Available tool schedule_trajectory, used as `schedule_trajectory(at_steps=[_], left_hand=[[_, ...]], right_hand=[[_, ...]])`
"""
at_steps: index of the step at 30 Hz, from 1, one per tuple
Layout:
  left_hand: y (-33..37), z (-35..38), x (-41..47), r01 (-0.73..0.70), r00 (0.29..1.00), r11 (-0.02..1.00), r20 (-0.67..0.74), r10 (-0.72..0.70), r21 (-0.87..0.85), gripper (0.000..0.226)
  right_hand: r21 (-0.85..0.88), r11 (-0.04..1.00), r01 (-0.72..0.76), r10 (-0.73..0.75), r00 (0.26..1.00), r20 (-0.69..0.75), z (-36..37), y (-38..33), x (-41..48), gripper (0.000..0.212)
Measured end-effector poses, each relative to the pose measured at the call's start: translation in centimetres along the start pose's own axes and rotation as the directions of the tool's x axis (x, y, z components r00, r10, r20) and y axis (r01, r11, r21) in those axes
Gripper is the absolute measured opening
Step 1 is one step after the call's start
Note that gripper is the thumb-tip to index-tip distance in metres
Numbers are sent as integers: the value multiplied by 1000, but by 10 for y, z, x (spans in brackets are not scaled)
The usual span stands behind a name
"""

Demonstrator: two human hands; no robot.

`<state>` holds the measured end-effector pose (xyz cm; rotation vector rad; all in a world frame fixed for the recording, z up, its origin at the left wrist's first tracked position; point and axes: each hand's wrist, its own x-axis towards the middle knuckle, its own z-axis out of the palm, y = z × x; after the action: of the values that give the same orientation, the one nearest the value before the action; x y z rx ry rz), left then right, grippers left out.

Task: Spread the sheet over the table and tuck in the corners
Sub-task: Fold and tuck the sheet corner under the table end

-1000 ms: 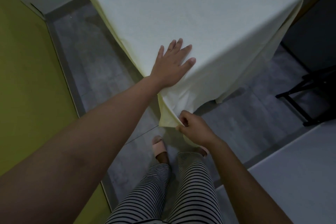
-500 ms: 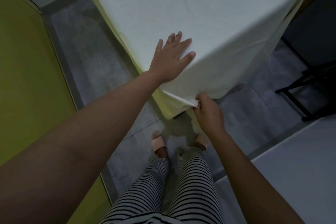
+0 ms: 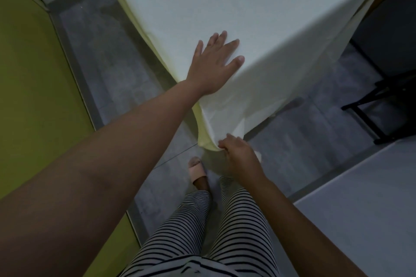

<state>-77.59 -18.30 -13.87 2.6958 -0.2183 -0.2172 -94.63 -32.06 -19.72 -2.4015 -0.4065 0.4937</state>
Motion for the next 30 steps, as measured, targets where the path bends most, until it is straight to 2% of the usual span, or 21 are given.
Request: schedule_trajectory(at_steps=[7, 11, 14, 17, 19, 21, 24, 25, 27, 28, 30], left_hand=[[4, -4, -3, -2, 1000, 1000, 5, 2, 5, 60], [5, -4, -4, 2, 1000, 1000, -2, -2, -9, 59], [4, -4, -3, 2, 1000, 1000, -13, -2, -20, 59], [3, -3, -2, 6, 1000, 1000, -13, -7, -20, 59], [3, -2, -2, 11, 1000, 1000, -13, -11, -21, 58], [3, -3, -2, 15, 1000, 1000, -14, -16, -27, 58], [4, -3, -2, 17, 1000, 999, -14, -17, -45, 57], [5, -4, -3, 17, 1000, 999, -16, -18, -47, 57], [5, -4, -2, 20, 999, 999, -24, -21, -44, 56], [4, -4, -2, 21, 999, 999, -28, -22, -43, 56], [4, -4, -2, 20, 999, 999, -33, -21, -43, 56]], right_hand=[[58, 972, -229, 233, 970, -73, 0, 19, 46, 18], [-2, 930, -368, 368, 930, -10, 7, 44, 54, 10], [43, 876, -480, 478, 877, 45, 18, 50, 54, 17], [84, 837, -541, 519, 832, 193, 38, 32, 55, 24], [199, 823, -533, 496, 843, 207, 53, 16, 62, 26], [438, 737, -516, 503, 850, 155, 66, -1, 73, 34], [673, 555, -488, 660, 752, 1, 75, -18, 89, 56], [683, 566, -461, 691, 718, -88, 77, -19, 93, 65], [591, 703, -396, 645, 705, -295, 78, -13, 98, 76], [522, 771, -364, 587, 725, -361, 77, -7, 100, 78], [423, 848, -318, 485, 788, -379, 75, 4, 103, 69]])
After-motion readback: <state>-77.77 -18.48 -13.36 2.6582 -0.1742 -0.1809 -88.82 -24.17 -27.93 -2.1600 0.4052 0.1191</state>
